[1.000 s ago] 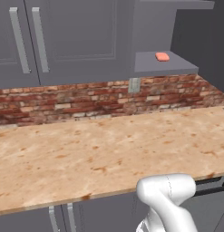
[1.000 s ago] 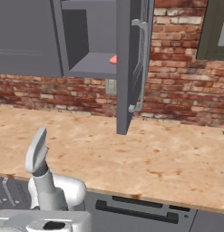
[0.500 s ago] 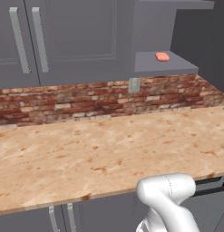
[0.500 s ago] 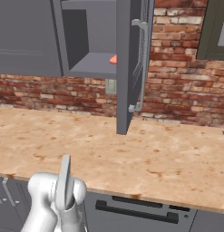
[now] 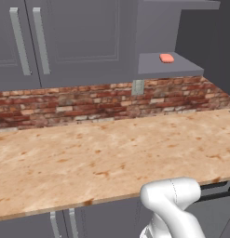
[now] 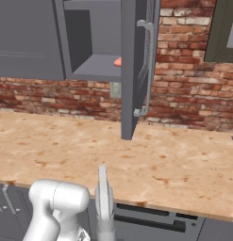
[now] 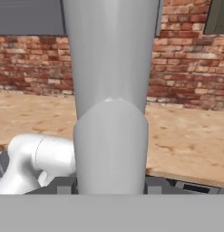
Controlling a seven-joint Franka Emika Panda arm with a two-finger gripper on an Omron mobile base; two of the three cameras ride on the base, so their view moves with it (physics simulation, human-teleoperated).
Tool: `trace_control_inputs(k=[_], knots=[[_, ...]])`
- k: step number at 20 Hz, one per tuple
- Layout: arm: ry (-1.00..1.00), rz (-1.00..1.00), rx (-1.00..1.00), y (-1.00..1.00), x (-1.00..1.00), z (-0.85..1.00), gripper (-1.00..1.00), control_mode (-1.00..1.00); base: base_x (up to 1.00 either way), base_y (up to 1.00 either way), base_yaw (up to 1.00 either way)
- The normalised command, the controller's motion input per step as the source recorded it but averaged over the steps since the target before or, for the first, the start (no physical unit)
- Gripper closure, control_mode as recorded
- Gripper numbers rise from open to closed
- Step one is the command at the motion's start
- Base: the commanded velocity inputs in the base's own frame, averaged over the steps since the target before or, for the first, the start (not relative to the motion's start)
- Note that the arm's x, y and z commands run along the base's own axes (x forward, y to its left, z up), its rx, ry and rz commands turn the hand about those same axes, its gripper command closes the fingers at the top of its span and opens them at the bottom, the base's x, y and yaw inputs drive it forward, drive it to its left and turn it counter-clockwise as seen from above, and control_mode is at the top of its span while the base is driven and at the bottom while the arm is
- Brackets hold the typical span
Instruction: Locate and retrieve the spray and bar soap from the cabinet. Place them next to the sink.
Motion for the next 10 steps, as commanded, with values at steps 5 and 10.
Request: trace_control_inputs(k=[5, 10], knots=[[-0.01, 0.0, 0.0, -0.28, 0.37, -0.01, 1.0, -1.0, 0.0, 0.0, 0.0], [-0.04, 0.0, 0.0, -0.33, 0.55, -0.05, 1.0, -1.0, 0.0, 0.0, 0.0]])
